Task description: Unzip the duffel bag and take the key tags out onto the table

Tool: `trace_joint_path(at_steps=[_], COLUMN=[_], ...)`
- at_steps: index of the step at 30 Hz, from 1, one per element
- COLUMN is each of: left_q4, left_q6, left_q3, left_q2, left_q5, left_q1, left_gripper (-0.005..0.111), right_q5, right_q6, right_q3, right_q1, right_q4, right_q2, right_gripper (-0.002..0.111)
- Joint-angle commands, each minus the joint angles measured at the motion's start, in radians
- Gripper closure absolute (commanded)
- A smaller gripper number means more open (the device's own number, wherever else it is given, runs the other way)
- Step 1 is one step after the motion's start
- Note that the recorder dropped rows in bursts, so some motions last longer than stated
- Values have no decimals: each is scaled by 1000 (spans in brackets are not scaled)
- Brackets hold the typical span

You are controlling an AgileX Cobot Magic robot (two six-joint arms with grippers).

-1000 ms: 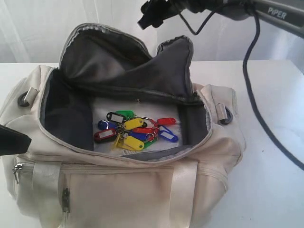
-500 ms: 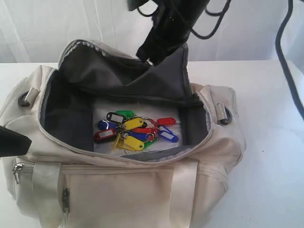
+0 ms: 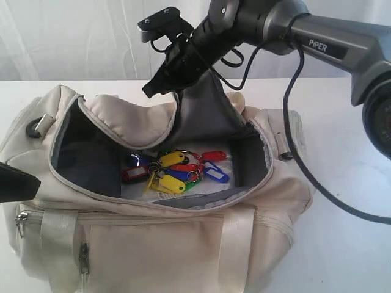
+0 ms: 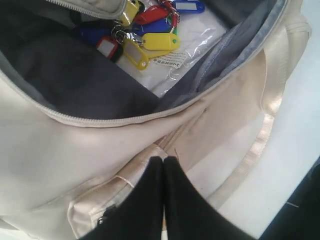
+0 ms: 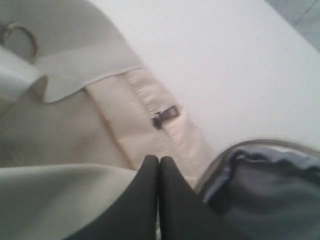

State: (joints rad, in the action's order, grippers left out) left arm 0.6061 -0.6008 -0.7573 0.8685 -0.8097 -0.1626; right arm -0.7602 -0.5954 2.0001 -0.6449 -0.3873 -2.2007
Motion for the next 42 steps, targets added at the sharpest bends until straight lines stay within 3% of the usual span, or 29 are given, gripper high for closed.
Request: trace_joint_path(at_steps=[1, 5, 8, 13, 18, 22, 24, 28, 33, 37, 38, 42], left_q4=[21, 21, 49, 241, 540, 567, 569, 571, 503, 467, 467, 467], left_q6=[-6, -13, -89, -481, -1000, -1205, -1281, -1448, -1519, -1519, -1519, -1519], left_q3=[5, 5, 5, 5, 5, 5, 5, 5, -6, -57, -87, -156], left_q2=[-8, -8, -8, -8, 49, 151, 204, 301, 421, 523, 572, 667], left_q5=[-5, 20, 72, 252, 330, 285, 298, 388, 612, 709, 797, 908], left_q1=[1, 1, 1, 1, 1, -5, -23, -100, -211, -270, -285, -290], left_gripper=[106, 106, 106, 102, 79, 50, 43, 42, 42, 42, 42, 47], right_q5=[66, 59, 27, -12, -87, -184, -223, -241, -213, -170, -154, -117], right_q6=[50, 257, 370, 396, 401, 419, 419, 400, 296, 232, 184, 127], right_q3=[0, 0, 0, 0, 0, 0, -11, -97, -274, -401, -455, -525], right_q1=[11, 32, 59, 70, 70, 70, 70, 70, 70, 70, 70, 68], right_q4=[162, 369, 404, 400, 402, 401, 396, 335, 194, 96, 38, -39], right_q2=[6, 6, 29, 108, 211, 264, 286, 361, 473, 553, 590, 646], right_gripper=[108, 108, 108, 108, 108, 108, 108, 108, 108, 108, 108, 108])
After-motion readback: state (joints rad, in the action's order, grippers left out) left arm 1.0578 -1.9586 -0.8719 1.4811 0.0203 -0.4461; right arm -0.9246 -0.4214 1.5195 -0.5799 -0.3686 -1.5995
